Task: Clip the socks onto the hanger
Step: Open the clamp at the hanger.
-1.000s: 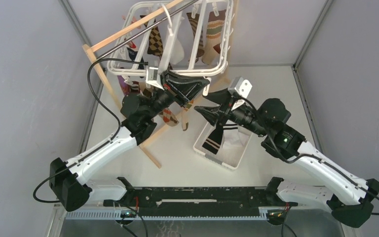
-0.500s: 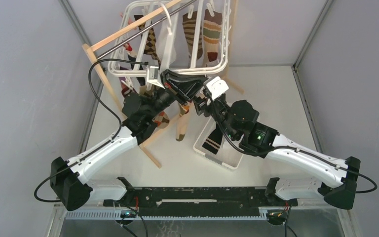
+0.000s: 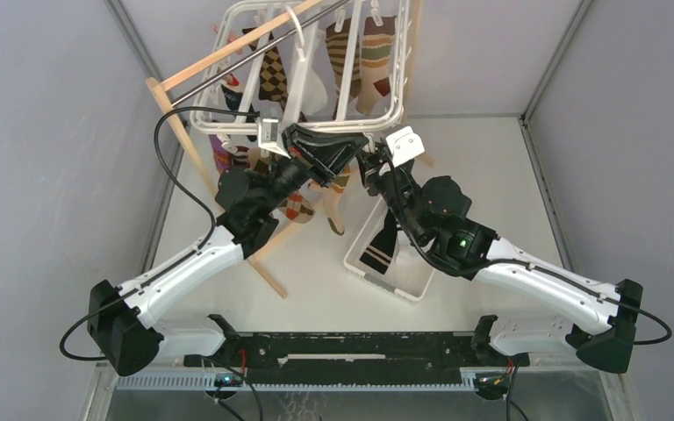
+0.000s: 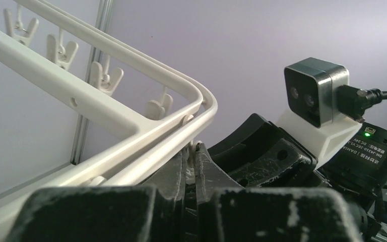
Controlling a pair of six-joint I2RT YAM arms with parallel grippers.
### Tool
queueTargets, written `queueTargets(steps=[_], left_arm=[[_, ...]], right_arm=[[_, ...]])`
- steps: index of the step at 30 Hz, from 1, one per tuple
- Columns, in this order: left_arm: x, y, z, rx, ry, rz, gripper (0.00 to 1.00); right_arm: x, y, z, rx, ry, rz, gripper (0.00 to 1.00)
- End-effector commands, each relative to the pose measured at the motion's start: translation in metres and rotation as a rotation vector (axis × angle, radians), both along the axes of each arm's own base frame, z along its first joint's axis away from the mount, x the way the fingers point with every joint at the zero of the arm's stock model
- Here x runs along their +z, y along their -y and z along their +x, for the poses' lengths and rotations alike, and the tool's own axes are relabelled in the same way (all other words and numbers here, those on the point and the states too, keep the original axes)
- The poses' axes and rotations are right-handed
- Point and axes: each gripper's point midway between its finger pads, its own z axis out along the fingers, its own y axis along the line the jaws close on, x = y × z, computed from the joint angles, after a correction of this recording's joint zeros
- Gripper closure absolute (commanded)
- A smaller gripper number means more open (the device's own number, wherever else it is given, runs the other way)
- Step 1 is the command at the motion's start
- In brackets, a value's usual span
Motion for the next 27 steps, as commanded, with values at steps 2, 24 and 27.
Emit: queueTargets(steps=[2,24,27], left_arm=[[-0.007,-0.004,-0.004,-0.002,-0.008,0.009,1.00],[-0.008,-0.013,-0.013,0.005,0.003,0.003,0.75],[-0.007,-0.014,-0.015,0.004,0.007,0.001,0.64]], right_arm=[[0.053,0.026,-0.005,-0.053,0.080,0.169,0.80],[0.036,0.082,0.001,-0.065,0.020,0.220,1.00],[0.035,0.096,0.001,-0.070,0.008,0.245,1.00]])
